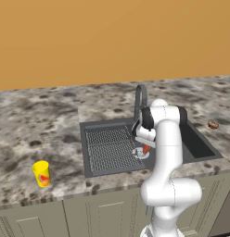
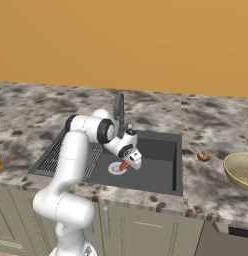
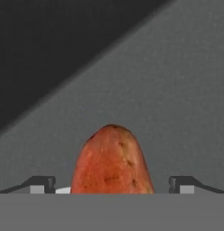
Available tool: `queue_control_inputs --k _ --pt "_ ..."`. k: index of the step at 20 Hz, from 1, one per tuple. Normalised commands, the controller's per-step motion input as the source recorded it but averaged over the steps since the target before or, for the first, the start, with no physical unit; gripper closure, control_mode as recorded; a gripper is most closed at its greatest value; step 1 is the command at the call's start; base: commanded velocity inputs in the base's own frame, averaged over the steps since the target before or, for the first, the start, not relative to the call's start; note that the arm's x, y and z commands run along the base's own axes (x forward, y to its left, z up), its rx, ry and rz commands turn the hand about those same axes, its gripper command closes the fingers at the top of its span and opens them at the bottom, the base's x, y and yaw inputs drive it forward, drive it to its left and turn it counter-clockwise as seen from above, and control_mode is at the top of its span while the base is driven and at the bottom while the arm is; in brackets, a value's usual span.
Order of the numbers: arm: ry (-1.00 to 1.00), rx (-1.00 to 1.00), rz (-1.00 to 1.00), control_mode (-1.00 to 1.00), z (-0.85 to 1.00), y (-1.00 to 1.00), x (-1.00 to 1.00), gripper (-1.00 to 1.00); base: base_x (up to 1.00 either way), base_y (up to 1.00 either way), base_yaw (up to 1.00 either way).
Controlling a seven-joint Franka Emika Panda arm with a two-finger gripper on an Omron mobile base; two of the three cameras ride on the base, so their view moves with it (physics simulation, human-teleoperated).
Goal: Remove the sweet potato and mushroom from the sink. Then move the bowl and cup from the counter to the sink for washing.
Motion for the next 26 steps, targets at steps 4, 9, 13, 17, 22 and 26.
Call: queue_control_inputs --k 4,9,13,17,22,26 --pt "0.0 0.0 -0.03 -1.0 -0.13 0.13 -0.26 -1.0 0.0 0.0 0.0" --pt "0.0 0.0 -0.04 -1.0 -0.08 0.11 -0.22 -1.0 0.0 0.0 0.0" --pt "0.0 0.0 -0.04 -1.0 -0.07 0.1 -0.25 -1.0 0.0 0.0 0.0" --pt "0.0 0.01 -0.05 -1.0 -0.05 0.14 -0.23 -1.0 0.0 0.0 0.0" --pt "0.0 0.0 -0.05 -1.0 -0.13 0.1 -0.14 1.0 0.0 0.0 0.0" --pt "0.0 -0.02 -0.04 -1.0 -0.17 0.03 -0.05 1.0 0.0 0.0 0.0"
